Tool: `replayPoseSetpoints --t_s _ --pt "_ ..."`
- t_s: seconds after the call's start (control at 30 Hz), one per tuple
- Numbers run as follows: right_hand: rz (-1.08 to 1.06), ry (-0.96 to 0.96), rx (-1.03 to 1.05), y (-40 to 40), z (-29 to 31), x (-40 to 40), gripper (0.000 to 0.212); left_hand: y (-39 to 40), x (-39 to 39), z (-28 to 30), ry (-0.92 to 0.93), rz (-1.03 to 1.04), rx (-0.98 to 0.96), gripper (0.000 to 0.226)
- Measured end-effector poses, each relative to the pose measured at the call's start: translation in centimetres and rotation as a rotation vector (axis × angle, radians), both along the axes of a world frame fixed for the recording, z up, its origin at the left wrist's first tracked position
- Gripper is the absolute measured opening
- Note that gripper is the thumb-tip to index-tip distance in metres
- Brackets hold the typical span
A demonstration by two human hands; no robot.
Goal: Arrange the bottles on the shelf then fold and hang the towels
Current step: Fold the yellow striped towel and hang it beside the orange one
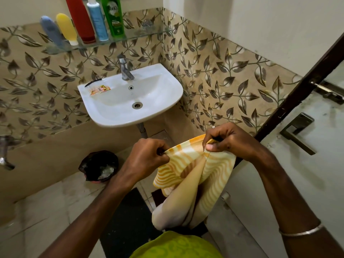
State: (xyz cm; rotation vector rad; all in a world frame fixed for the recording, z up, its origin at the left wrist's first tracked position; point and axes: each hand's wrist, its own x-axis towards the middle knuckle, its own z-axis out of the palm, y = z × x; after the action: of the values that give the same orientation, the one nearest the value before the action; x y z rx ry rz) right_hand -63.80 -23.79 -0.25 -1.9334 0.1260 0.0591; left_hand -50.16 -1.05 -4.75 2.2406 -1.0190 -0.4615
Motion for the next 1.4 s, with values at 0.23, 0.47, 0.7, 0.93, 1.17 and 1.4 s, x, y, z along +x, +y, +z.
replayPoseSetpoints --t_s 0.23,0.47,0.7,0.93,1.17,1.4 --pt "-0.043 -0.01 -0.024 -0.7 0.0 0.2 0.01 -0.2 0.2 -0.4 -0.06 0.049 0.013 0.003" --pt "0.052 0.019 -0.032 1.5 -0.8 1.2 0.021 -1.0 -0.9 2.4 0.307 0.051 -0.241 0.013" --pt "0.01 0.03 -0.038 2.6 -1.7 2.1 0.018 -0.9 0.1 2.3 0.292 0.02 -0.082 0.011" --pt "-0.12 -0.014 -0.026 0.1 -1.1 1.7 0.009 0.7 0.6 0.8 0.127 0.032 0.042 0.009" --pt "-0.298 0.021 -0.094 -1.0 -1.3 1.7 0.022 2.1 1.7 1.0 0.176 0.141 -0.015 0.012" --pt "-0.51 0.056 -0.11 -1.0 -1.7 2.0 0.019 2.9 2.7 1.5 0.457 0.152 -0.173 0.013"
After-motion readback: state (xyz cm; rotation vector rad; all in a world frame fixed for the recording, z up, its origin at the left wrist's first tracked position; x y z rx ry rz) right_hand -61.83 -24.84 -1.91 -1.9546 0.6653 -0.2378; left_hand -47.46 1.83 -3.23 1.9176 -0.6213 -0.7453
